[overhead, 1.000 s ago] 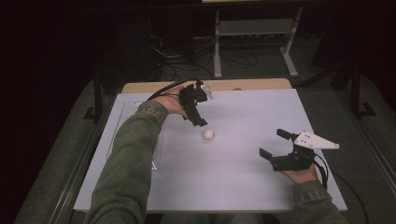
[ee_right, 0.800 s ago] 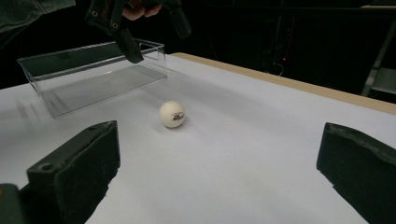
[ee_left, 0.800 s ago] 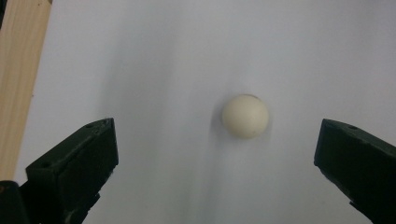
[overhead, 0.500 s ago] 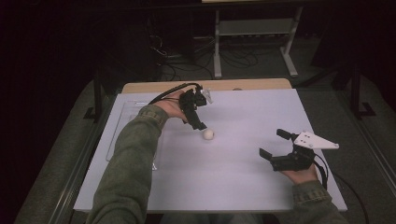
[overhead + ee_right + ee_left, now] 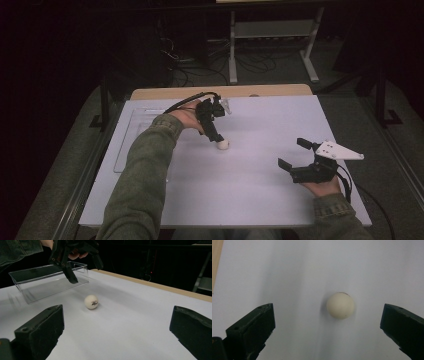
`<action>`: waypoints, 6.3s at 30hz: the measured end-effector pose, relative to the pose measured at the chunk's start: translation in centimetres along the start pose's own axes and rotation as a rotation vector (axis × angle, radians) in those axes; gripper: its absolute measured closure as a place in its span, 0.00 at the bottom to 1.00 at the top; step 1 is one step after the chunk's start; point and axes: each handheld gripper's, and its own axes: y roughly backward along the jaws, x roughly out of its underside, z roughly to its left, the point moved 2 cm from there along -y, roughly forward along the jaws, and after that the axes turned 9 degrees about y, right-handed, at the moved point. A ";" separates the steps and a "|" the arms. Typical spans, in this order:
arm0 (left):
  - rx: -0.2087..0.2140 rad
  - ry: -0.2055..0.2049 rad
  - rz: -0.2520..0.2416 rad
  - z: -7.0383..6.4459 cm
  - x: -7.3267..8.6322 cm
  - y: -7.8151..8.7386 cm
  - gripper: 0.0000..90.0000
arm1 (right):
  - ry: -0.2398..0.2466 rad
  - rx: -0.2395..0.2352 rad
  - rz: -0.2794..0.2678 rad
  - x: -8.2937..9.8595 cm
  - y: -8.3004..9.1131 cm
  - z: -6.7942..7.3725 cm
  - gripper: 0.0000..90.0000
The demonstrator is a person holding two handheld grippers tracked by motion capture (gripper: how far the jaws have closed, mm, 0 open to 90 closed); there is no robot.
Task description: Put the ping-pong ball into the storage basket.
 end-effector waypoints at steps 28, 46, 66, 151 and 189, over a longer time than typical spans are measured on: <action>0.023 -0.011 0.009 -0.3 0.5 -2.3 0.00 | 0.006 -0.002 0.007 0.0 -0.1 0.1 0.00; 0.043 -0.018 0.050 -0.7 0.6 -3.9 0.00 | 0.004 -0.012 0.013 0.1 -0.2 0.1 0.00; 0.070 -0.003 0.038 -0.6 1.5 -5.2 0.07 | -0.003 -0.014 0.014 0.1 -0.2 0.1 0.00; 0.058 0.021 0.015 -0.4 2.2 -1.3 0.56 | 0.008 -0.010 0.013 0.0 -0.2 0.2 0.00; 0.024 -0.012 0.008 -1.2 0.7 5.4 0.56 | 0.015 -0.022 0.015 0.0 -0.5 0.4 0.00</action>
